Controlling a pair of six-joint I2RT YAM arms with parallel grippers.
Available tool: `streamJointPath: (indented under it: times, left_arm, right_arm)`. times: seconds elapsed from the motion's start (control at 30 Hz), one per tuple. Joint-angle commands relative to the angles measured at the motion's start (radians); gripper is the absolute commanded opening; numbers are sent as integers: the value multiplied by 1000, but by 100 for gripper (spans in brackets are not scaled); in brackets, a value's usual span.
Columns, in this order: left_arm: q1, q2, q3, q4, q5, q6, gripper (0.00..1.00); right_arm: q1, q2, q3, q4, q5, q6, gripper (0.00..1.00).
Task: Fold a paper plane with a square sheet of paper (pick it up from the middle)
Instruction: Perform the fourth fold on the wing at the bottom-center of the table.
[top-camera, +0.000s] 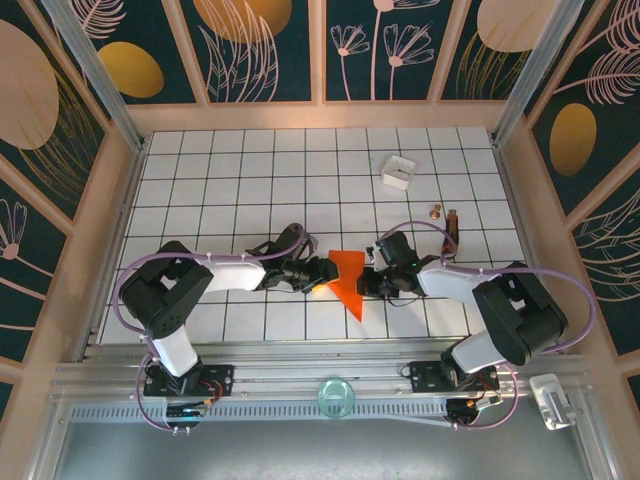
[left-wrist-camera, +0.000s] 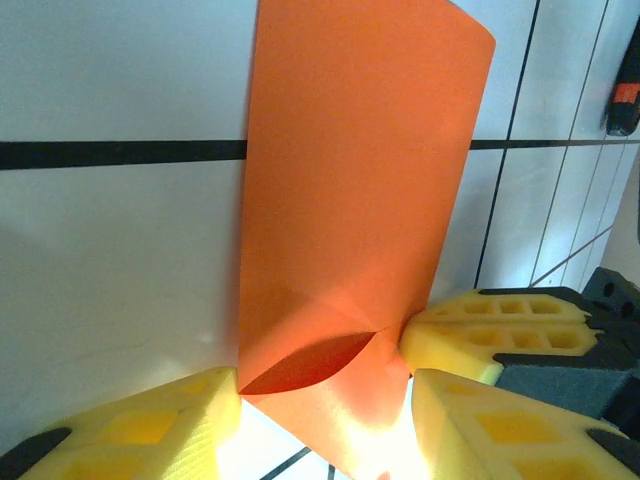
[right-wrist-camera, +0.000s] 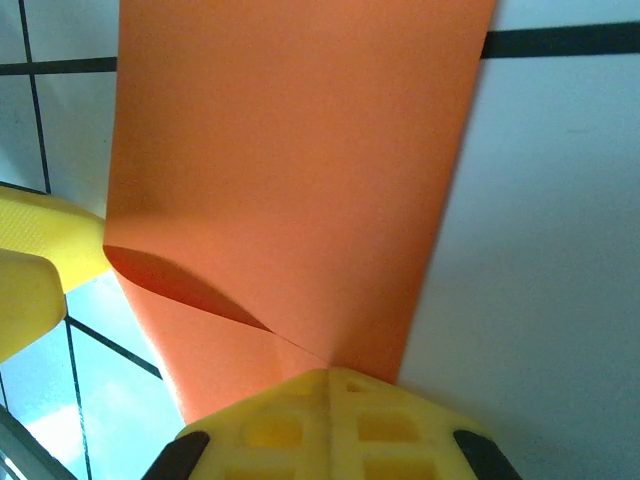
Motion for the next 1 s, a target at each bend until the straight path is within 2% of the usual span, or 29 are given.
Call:
streamJointPath:
  times: [0.0, 0.97]
  left_arm:
    - [7, -5, 12, -37, -9, 9, 49]
    - [9, 5, 46, -46, -1, 58, 51]
  right_arm:
    - [-9, 26, -32, -57, 37, -24, 0]
    - [-8, 35, -34, -51, 32, -21, 0]
